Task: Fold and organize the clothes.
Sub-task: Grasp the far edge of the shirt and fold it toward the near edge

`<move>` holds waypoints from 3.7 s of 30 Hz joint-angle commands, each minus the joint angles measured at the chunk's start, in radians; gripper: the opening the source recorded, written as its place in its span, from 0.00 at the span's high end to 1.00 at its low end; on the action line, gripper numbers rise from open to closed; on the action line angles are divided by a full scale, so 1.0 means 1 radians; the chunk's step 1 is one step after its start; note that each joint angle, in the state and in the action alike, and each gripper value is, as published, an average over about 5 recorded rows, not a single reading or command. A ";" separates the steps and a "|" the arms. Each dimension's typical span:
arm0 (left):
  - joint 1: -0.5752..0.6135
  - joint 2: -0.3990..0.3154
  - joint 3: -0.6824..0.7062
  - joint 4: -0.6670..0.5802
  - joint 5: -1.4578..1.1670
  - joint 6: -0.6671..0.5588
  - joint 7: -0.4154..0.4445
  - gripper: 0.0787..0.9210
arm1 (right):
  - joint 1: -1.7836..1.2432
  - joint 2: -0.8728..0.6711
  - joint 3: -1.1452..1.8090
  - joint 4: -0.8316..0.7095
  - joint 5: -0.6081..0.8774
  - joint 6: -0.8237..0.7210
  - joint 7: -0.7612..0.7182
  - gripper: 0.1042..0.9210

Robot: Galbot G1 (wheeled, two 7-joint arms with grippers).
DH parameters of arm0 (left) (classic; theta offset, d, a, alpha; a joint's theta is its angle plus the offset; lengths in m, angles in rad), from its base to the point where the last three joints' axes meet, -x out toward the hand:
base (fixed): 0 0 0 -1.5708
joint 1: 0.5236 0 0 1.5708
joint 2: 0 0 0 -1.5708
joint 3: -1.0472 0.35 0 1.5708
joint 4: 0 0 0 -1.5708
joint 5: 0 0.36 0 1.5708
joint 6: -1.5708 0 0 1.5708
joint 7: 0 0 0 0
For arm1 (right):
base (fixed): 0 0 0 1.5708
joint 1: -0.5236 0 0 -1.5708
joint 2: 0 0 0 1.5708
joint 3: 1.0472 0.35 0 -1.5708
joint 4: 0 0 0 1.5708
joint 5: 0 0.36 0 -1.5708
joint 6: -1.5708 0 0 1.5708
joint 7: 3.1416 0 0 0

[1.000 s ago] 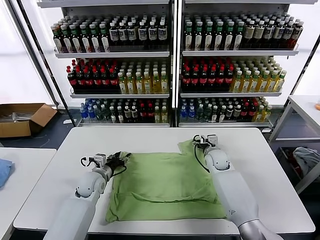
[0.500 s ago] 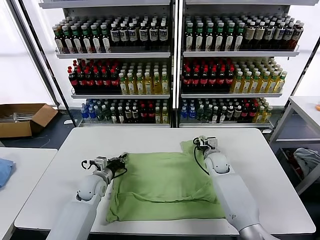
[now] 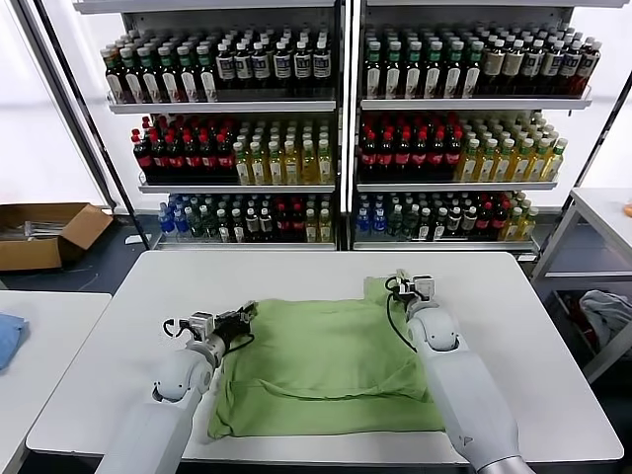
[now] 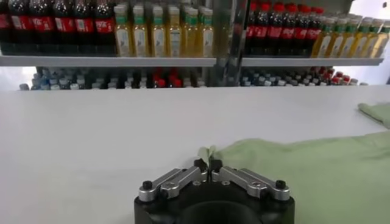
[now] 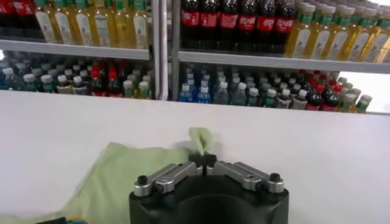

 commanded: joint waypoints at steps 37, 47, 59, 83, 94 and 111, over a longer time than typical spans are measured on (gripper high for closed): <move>0.442 0.037 -0.109 -0.460 0.067 -0.159 0.022 0.99 | -0.631 -0.025 0.176 0.808 0.004 -0.028 0.186 1.00; 0.500 0.013 -0.108 -0.463 0.124 -0.173 0.030 0.99 | -0.755 -0.030 0.233 0.841 0.007 -0.035 0.205 1.00; 0.542 -0.011 -0.107 -0.450 0.177 -0.195 0.039 0.99 | -0.833 -0.010 0.212 0.801 -0.024 -0.010 0.222 1.00; 0.567 -0.002 -0.132 -0.487 0.201 -0.190 0.048 0.99 | -0.885 0.003 0.211 0.810 -0.064 0.042 0.229 1.00; 0.550 -0.020 -0.117 -0.540 0.233 -0.174 0.025 0.86 | -0.885 0.007 0.196 0.795 -0.131 0.086 0.220 0.88; 0.615 -0.116 -0.137 -0.620 0.240 -0.053 -0.124 0.29 | -0.881 -0.022 0.252 1.081 -0.005 0.192 0.197 0.29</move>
